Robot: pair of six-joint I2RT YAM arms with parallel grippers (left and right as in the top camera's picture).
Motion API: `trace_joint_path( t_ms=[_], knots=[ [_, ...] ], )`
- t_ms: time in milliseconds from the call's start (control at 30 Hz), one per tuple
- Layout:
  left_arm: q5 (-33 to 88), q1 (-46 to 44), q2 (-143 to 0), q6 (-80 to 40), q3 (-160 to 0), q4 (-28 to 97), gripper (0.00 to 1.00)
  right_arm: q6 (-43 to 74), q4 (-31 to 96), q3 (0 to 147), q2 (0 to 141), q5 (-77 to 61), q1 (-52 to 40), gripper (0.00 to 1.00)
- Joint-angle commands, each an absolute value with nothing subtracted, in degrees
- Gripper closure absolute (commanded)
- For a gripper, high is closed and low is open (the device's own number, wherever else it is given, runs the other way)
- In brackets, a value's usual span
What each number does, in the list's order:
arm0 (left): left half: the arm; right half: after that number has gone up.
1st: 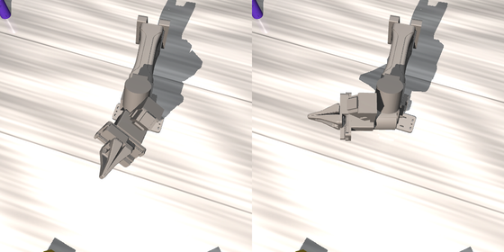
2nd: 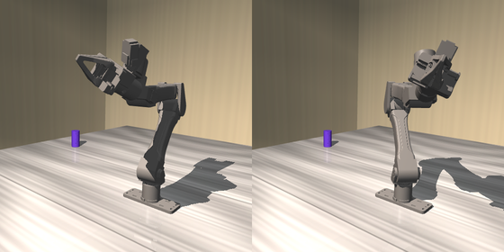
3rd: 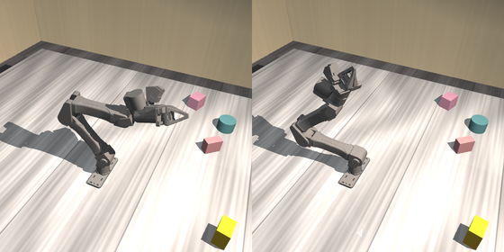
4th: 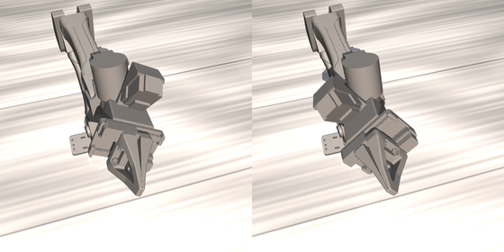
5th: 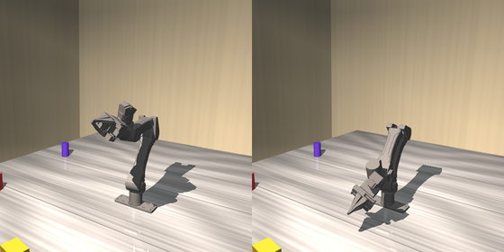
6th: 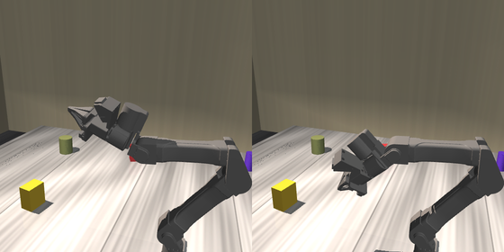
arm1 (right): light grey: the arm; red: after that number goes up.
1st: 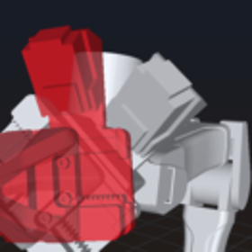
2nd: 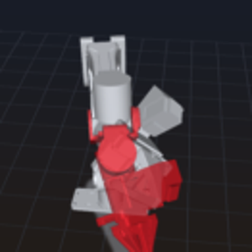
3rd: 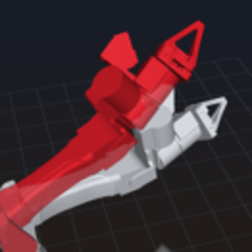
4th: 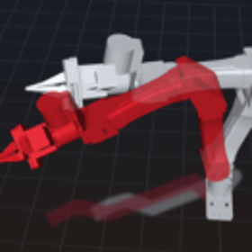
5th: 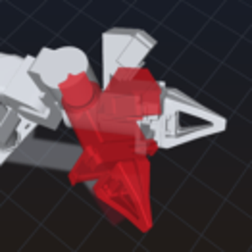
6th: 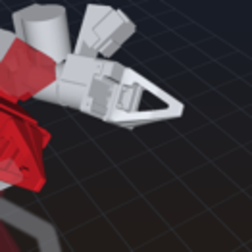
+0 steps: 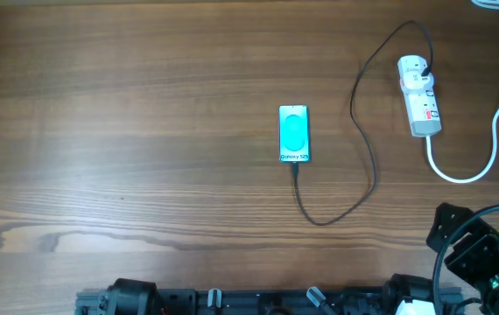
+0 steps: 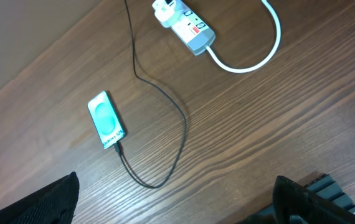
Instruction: Plug charger to phone and switch on socket
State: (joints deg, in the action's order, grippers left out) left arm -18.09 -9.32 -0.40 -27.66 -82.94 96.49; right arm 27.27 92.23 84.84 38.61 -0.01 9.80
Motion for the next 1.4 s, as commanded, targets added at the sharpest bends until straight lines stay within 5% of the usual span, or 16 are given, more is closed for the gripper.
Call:
trace_joint_path(
  t_ms=[0, 267, 600, 833, 1100, 1367],
  knots=[
    [-17.8, -9.5, -0.3, -27.4, -82.8, 96.5, 0.00, 24.8, 90.1, 83.4, 38.2, -2.7, 10.0, 0.00],
    [-17.8, -9.5, -0.3, -27.4, -82.8, 96.5, 0.00, 21.4, 40.5, 45.5, 20.4, -19.6, 9.9, 0.00],
    [-17.8, -9.5, -0.3, -27.4, -82.8, 96.5, 0.00, 25.9, -7.2, 12.0, 5.8, -15.9, 5.7, 0.00],
    [-17.8, -9.5, -0.3, -27.4, -82.8, 96.5, 0.00, 26.0, -16.0, 1.3, 0.2, -11.3, 5.7, 0.00],
    [-17.8, -9.5, -0.3, -27.4, -82.8, 96.5, 0.00, 28.1, 0.3, 0.3, 0.2, -3.0, 5.7, 0.00],
    [-17.8, -9.5, -0.3, -27.4, -82.8, 96.5, 0.00, 15.2, -0.2, 0.3, 0.1, -3.8, 5.7, 0.00]
  ],
)
